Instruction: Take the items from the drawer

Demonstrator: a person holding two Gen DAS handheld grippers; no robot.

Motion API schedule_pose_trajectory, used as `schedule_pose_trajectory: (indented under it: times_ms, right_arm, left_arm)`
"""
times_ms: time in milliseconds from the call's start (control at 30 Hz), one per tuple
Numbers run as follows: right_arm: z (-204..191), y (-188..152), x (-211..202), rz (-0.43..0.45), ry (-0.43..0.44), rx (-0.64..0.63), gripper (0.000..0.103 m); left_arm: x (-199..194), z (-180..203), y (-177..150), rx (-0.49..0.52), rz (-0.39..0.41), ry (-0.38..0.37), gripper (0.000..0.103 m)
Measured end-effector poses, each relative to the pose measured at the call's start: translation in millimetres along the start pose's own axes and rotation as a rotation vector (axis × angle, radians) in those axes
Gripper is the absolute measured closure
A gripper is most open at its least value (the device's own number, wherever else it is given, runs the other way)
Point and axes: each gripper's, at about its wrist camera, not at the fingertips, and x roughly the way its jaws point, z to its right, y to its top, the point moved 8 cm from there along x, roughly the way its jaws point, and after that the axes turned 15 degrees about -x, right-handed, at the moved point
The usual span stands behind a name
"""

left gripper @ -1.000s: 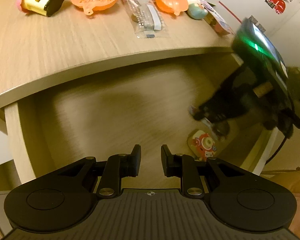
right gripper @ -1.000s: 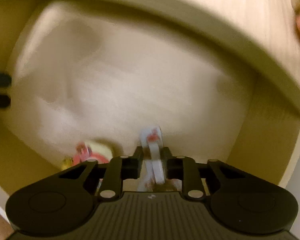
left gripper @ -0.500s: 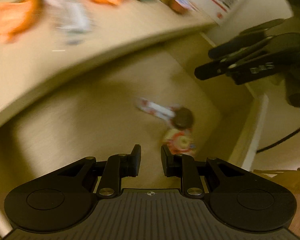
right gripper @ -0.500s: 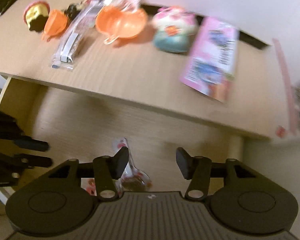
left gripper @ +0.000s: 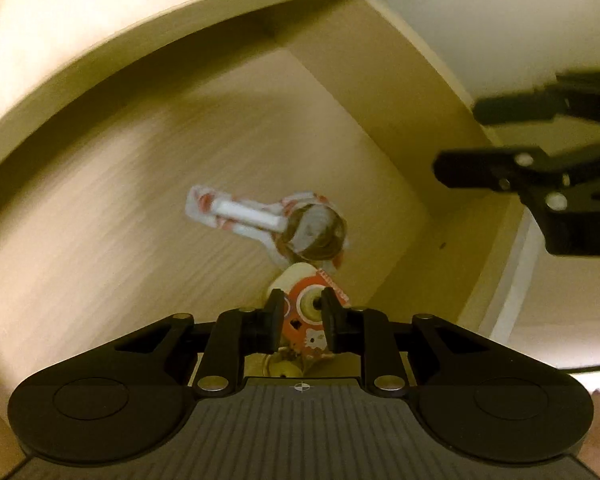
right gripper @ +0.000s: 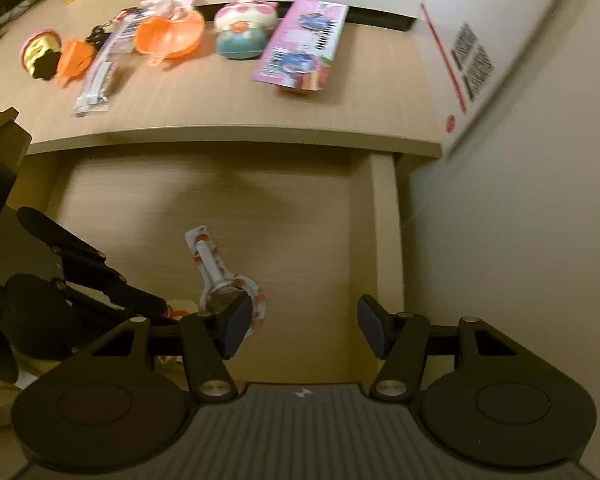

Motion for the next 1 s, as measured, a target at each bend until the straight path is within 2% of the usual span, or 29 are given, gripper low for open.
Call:
schedule_pose_trajectory:
  times_ms: [167,267,400,467,567,733,867,1000]
  right_arm:
    - [2,5,2,0.003,0.031,-0.021,0.044]
    - [-7,15,21,-0.027,0.083,-0.062,0.039]
    - [-22,22,50,-0.092,0.118,-0.146,0.039]
    - [-31,24,61,-0.124,0.144,-0.189,0.044]
    - [-44,26,70,-0.163,0.179,-0.236,0.049]
    - [-62,21,75,-0.196,0.33,-0.191,0.049]
    - [-76,15,94,-0.258,0.294,-0.252,0.049]
    - [-81,27,98,-0.242,0.257,-0.284,0.05]
  left_arm:
    - [3,5,-3,0.056,0.003,0.01,0.078]
    - [2,4,-4,0.083,0.03,0.017,0.077]
    - [0,-6,-4,0.101,0.066,0.063,0.068]
    - [-4,-17,-3,0.075,0.086,0.083,0.068]
    - [-14,-38,2,0.029,0.132,0.133,0.076]
    - [-38,-74,1,-0.11,0.186,0.078,0.076]
    - [-45,-89,-11,-0.165,0.186,0.075,0.076]
    - [-48,-94,-17,-0.219,0.191,0.044,0.076]
